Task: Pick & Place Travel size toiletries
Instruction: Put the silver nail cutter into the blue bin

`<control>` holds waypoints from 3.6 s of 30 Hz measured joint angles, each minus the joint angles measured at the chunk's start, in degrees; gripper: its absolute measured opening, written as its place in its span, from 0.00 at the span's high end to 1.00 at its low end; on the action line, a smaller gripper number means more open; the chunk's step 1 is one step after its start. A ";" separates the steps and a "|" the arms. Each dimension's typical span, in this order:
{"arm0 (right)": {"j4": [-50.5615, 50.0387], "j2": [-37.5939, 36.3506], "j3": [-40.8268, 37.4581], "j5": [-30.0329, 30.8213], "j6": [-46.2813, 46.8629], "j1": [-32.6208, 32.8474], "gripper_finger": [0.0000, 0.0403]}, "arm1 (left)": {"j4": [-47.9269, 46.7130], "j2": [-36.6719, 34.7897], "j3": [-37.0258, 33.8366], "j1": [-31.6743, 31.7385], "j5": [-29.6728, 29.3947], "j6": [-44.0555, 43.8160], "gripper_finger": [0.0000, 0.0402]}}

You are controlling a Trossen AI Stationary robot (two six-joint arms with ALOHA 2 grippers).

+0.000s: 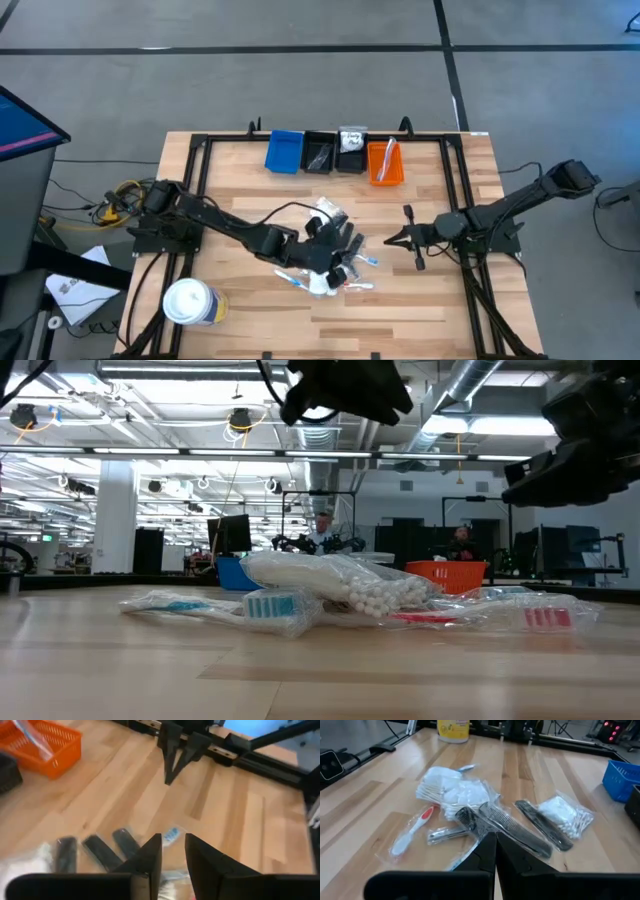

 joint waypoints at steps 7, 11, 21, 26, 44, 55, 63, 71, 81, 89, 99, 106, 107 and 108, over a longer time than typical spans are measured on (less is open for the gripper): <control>2.51 0.00 -0.06 0.00 -0.02 -1.54 1.00 | -5.72 2.12 -0.03 -2.66 0.09 -6.98 0.92; 2.84 0.00 -0.06 0.00 0.08 -2.64 1.00 | -6.01 3.42 -0.03 -2.32 0.85 -7.01 0.92; 2.23 0.00 -0.06 0.00 1.70 -2.99 1.00 | -4.97 3.62 -0.03 0.31 1.52 -8.50 0.79; 1.62 0.00 -0.06 0.00 1.68 -2.92 1.00 | 1.46 6.51 -0.08 0.74 1.65 -6.99 0.77; 0.73 0.00 -0.06 0.00 2.12 -2.92 1.00 | 1.89 12.17 -0.12 3.87 5.10 -6.15 0.78; 0.32 0.00 -0.06 0.01 1.73 -3.65 1.00 | -5.19 12.28 -0.12 5.36 7.85 -10.23 0.78; 0.66 0.00 -0.01 0.04 2.12 -6.09 1.00 | -7.74 14.91 0.10 5.85 13.82 -13.39 0.78; 0.44 0.00 -0.02 0.01 1.84 -6.67 1.00 | -22.90 12.86 -0.20 3.69 6.03 -18.97 0.78; -0.37 0.00 -0.02 0.02 1.64 -7.89 1.00 | -20.58 6.21 -0.23 1.70 0.44 -18.92 0.78; -5.35 0.02 -0.02 4.35 7.99 -11.20 1.00 | -14.36 6.95 -0.08 1.42 7.70 -14.75 0.78; -5.50 0.00 -0.02 4.33 8.19 -12.07 1.00 | -14.54 12.74 -0.13 -1.56 18.88 -17.87 0.78; -5.43 0.00 -0.02 4.31 8.61 -10.60 1.00 | -16.54 13.10 -0.20 -1.13 7.23 -18.11 0.78; -5.32 0.00 -0.02 4.31 8.61 -10.64 1.00 | -17.35 12.63 -0.25 -1.12 5.44 -18.13 0.78; -5.30 0.00 -0.02 4.33 8.61 -10.68 1.00 | -17.82 12.04 -0.24 -1.03 4.03 -18.23 0.78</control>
